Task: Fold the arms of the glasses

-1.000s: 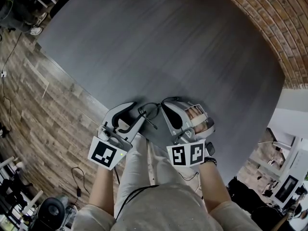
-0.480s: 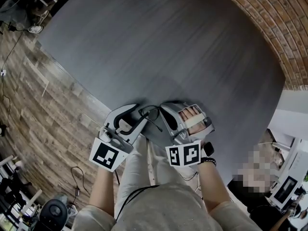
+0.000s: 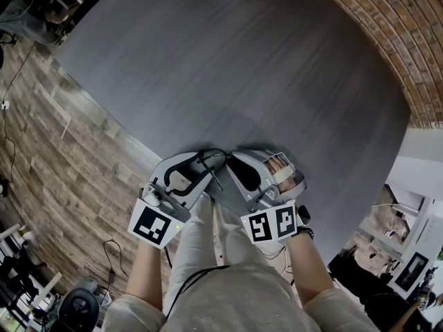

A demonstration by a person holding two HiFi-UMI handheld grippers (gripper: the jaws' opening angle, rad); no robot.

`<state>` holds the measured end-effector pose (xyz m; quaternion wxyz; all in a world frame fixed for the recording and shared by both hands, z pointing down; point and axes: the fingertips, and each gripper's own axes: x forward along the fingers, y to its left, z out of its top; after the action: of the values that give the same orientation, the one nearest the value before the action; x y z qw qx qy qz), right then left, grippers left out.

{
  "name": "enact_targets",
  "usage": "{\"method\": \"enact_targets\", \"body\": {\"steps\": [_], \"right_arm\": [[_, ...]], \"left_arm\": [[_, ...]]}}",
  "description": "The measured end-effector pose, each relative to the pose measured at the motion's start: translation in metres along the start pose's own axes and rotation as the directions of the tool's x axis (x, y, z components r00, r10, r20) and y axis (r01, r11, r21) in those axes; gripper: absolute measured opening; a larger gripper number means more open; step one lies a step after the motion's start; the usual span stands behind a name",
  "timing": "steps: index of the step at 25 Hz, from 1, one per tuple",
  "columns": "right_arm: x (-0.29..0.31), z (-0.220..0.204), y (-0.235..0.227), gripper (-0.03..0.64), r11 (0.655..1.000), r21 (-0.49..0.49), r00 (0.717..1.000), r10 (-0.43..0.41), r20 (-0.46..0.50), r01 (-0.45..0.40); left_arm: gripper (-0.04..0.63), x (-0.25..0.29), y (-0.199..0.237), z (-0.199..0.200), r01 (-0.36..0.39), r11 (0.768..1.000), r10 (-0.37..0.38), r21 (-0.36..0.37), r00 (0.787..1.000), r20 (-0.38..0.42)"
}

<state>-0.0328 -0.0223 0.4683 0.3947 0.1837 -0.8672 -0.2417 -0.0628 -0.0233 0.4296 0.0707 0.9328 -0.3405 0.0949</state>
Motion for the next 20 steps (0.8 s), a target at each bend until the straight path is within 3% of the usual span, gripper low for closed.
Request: {"method": "enact_targets", "body": {"steps": [9,14,20], "right_arm": [[-0.021,-0.007,-0.013,0.084,0.979,0.202,0.998,-0.038,0.042,0.029],[-0.034,-0.016,-0.023,0.078,0.943,0.328,0.996,-0.070,0.051,0.049],[-0.041,-0.027,-0.024,0.074,0.934,0.353,0.996,-0.080,0.038,0.062]], "left_arm": [[0.135,0.007,-0.005,0.002,0.009,0.999,-0.006,0.052,0.999,-0.046],[0.135,0.011,-0.007,0.009,0.010,0.996,-0.007,0.085,0.999,-0.041],[0.063,0.020,-0.007,0.013,0.024,0.991,-0.016,0.131,0.998,-0.063]]}}
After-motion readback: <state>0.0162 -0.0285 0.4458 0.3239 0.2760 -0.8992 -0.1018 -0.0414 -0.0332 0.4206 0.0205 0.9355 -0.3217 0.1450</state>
